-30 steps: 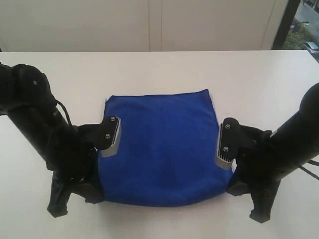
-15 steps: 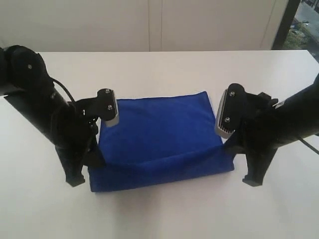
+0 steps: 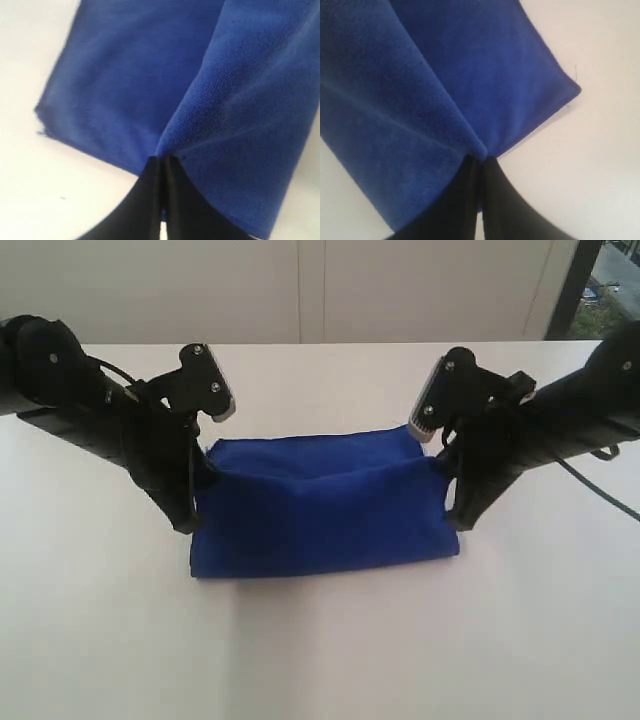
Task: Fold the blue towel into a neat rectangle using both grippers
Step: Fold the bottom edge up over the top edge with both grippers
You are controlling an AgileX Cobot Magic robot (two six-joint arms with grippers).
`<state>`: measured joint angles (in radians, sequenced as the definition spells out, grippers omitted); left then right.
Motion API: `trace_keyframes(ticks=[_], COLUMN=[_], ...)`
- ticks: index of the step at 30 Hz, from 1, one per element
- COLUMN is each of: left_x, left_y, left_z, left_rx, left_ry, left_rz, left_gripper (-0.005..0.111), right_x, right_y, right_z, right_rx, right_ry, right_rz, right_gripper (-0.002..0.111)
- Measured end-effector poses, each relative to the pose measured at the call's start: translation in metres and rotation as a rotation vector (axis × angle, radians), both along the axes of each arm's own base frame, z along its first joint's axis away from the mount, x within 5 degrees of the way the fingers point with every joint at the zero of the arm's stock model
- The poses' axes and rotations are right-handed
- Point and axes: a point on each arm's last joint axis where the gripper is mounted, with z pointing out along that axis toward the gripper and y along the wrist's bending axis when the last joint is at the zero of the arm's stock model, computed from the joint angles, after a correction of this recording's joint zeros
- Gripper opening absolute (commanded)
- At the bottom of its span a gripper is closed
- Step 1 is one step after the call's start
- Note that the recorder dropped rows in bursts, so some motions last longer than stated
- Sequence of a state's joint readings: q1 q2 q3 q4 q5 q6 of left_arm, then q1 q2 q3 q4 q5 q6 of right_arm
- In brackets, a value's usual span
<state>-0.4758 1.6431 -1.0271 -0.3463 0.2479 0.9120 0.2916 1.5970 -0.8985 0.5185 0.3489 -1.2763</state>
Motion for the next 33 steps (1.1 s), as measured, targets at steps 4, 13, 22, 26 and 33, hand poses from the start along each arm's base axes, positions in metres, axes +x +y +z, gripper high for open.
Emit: trace_keyframes(ticks=[4, 13, 22, 26, 33], left_x=[0.016, 0.051, 0.084, 0.094, 0.098], left_y=[0.003, -0.007, 0.002, 0.002, 0.002], left_z=[-0.002, -0.012, -0.014, -0.020, -0.028], left_rx=[-0.009, -0.023, -0.035, -0.036, -0.032], left_ry=[-0.026, -0.099, -0.141, -0.163, -0.176], left_rz=[0.043, 0.085, 0.147, 0.165, 0.177], left_gripper=[0.000, 0.000, 0.000, 0.000, 0.008], right_x=[0.018, 0.057, 0.088, 0.097, 0.103], right_y=[0.004, 0.013, 0.021, 0.022, 0.022], right_z=[-0.001, -0.012, -0.023, -0.029, -0.041], right_rx=[0.014, 0.050, 0.078, 0.081, 0.074], right_ry=[-0.018, -0.040, -0.057, -0.059, -0.067], right_rz=[-0.028, -0.106, -0.156, -0.168, -0.187], right_gripper=[0.000, 0.000, 0.000, 0.000, 0.010])
